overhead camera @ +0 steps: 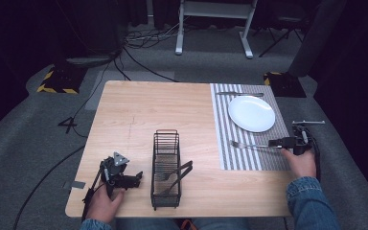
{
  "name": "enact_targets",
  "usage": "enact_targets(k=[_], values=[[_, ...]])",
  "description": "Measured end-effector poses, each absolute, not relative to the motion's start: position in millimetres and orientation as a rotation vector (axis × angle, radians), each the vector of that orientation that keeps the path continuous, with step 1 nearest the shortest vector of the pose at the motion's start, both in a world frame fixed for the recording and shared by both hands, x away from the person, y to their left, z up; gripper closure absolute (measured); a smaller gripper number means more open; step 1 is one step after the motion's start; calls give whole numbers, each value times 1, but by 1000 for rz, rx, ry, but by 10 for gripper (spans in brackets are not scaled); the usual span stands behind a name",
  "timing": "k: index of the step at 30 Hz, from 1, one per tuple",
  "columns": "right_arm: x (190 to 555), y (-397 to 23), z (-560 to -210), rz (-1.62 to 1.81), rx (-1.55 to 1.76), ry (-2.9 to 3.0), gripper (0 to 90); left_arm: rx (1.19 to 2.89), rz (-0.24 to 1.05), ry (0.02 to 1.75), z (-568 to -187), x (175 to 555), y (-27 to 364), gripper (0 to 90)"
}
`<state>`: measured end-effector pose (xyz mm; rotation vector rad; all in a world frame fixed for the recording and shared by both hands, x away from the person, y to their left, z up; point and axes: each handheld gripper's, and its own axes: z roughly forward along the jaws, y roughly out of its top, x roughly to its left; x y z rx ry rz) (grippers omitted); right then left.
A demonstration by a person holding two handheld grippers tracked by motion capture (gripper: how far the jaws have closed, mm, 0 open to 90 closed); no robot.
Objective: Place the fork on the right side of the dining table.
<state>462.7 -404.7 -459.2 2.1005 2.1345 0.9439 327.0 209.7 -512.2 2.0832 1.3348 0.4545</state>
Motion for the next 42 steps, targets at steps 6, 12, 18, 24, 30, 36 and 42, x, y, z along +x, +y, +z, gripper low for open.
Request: enact_targets(k=[6, 12, 18, 24, 30, 36, 42], values=[[464, -407, -468, 923, 2132, 2129, 417, 2083, 455, 1335, -512, 327, 210, 4], [466, -406, -470, 900, 2149, 2125, 411, 2083, 455, 1335, -512, 327, 210, 4], [463, -407, -468, 876, 2129, 2107, 399, 2083, 454, 1335, -512, 327, 210, 4], [454, -401, -458, 922, 2086, 2120, 396, 2083, 455, 1335, -512, 327, 210, 4], [440, -387, -459, 951, 2044, 2170, 389, 2083, 455, 1335, -512, 327, 210, 4], [436, -382, -473, 931, 2034, 2164, 386, 2084, 457, 1335, -512, 327, 210, 4], [442, -382, -476, 946, 2041, 2122, 389, 2083, 456, 1335, -512, 327, 210, 4]])
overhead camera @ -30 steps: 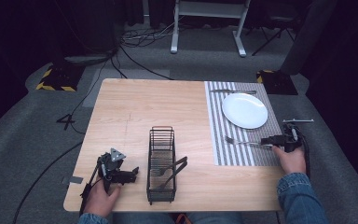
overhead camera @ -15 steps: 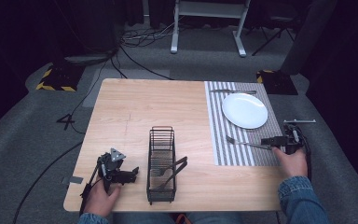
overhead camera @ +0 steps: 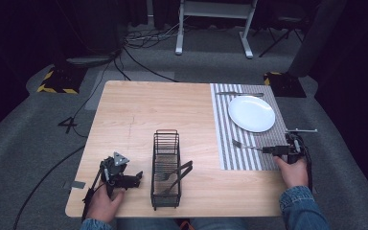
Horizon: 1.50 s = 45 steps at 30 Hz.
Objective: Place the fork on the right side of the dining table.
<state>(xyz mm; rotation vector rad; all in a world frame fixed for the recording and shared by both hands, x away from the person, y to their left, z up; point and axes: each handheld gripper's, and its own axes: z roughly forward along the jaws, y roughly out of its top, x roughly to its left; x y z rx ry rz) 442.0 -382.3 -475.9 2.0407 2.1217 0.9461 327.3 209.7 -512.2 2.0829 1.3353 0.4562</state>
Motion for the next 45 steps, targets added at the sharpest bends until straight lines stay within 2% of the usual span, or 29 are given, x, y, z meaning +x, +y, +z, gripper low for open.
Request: enact_targets(k=[15, 19, 21, 28, 45], values=[[462, -386, -482, 1035, 2035, 1986, 379, 2085, 454, 1332, -512, 327, 210, 4], [460, -384, -479, 1029, 2018, 1999, 418, 2083, 453, 1334, -512, 327, 210, 4], [457, -384, -474, 1078, 1992, 2011, 433, 2083, 454, 1335, -512, 327, 210, 4], [445, -369, -439, 1101, 1809, 2061, 399, 2085, 454, 1333, -512, 327, 210, 4], [414, -338, -400, 1198, 1677, 2219, 365, 2084, 452, 1333, -512, 326, 210, 4]])
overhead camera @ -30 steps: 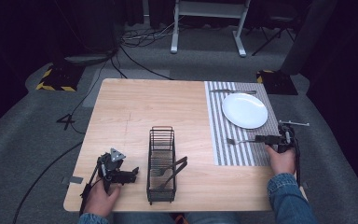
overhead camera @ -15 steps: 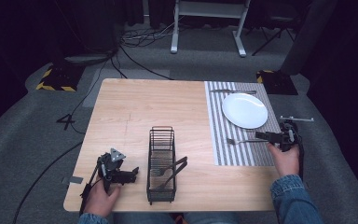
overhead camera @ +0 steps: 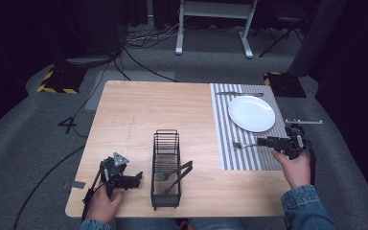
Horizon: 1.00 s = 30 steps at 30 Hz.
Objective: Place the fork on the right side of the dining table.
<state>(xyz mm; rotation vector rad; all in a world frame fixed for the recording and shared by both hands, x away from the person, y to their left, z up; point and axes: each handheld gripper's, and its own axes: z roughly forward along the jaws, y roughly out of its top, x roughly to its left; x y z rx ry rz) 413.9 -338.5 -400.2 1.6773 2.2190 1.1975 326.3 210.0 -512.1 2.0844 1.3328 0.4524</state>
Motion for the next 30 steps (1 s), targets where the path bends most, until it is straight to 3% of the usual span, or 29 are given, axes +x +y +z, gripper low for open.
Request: enact_targets(k=[12, 27, 30], values=[[385, -307, -376, 1284, 1506, 2310, 353, 2083, 455, 1334, -512, 327, 210, 4], [348, -277, -381, 1340, 1308, 2348, 347, 2083, 453, 1333, -512, 327, 210, 4], [343, -272, -383, 1390, 1275, 2379, 278, 2083, 453, 1334, -512, 327, 210, 4]])
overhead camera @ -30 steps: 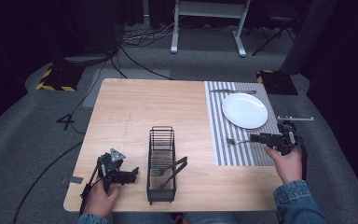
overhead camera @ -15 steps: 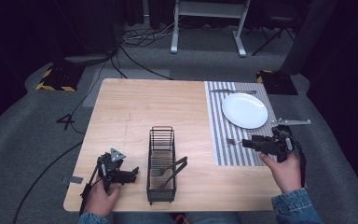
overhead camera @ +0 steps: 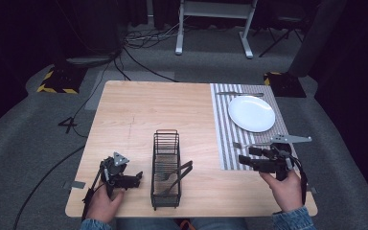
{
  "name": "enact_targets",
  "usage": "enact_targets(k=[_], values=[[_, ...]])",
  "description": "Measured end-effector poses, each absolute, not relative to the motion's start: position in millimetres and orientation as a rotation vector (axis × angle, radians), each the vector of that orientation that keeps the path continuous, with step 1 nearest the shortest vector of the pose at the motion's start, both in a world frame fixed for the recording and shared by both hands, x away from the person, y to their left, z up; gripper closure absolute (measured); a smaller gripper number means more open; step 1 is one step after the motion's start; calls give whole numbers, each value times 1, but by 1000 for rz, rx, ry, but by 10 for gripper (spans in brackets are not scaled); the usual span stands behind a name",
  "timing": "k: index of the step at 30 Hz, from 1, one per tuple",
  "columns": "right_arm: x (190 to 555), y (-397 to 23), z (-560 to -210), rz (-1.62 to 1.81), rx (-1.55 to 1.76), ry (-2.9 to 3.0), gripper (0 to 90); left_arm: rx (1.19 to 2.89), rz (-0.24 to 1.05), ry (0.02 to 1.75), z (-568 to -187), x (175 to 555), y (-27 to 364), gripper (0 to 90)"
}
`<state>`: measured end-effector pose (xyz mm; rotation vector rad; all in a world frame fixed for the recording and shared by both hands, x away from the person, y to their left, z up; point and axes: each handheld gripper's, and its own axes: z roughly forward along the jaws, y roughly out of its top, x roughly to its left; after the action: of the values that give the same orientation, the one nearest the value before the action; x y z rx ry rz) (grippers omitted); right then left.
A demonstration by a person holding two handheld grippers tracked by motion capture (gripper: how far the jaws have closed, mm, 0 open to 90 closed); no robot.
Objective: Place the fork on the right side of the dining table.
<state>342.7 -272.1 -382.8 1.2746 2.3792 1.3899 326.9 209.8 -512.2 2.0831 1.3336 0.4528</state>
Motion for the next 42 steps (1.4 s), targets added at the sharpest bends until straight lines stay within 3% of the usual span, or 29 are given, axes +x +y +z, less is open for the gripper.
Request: enact_targets(k=[6, 12, 31, 42], values=[[340, -258, -393, 1337, 1187, 2410, 144, 2083, 453, 1334, -512, 327, 210, 4], [345, -249, -417, 1244, 1160, 2463, 105, 2083, 453, 1334, -512, 327, 210, 4], [348, -227, -468, 1175, 1144, 2545, 110, 2083, 453, 1334, -512, 327, 210, 4], [349, -219, -491, 1023, 1111, 2551, 46, 2083, 452, 1334, -512, 327, 210, 4]])
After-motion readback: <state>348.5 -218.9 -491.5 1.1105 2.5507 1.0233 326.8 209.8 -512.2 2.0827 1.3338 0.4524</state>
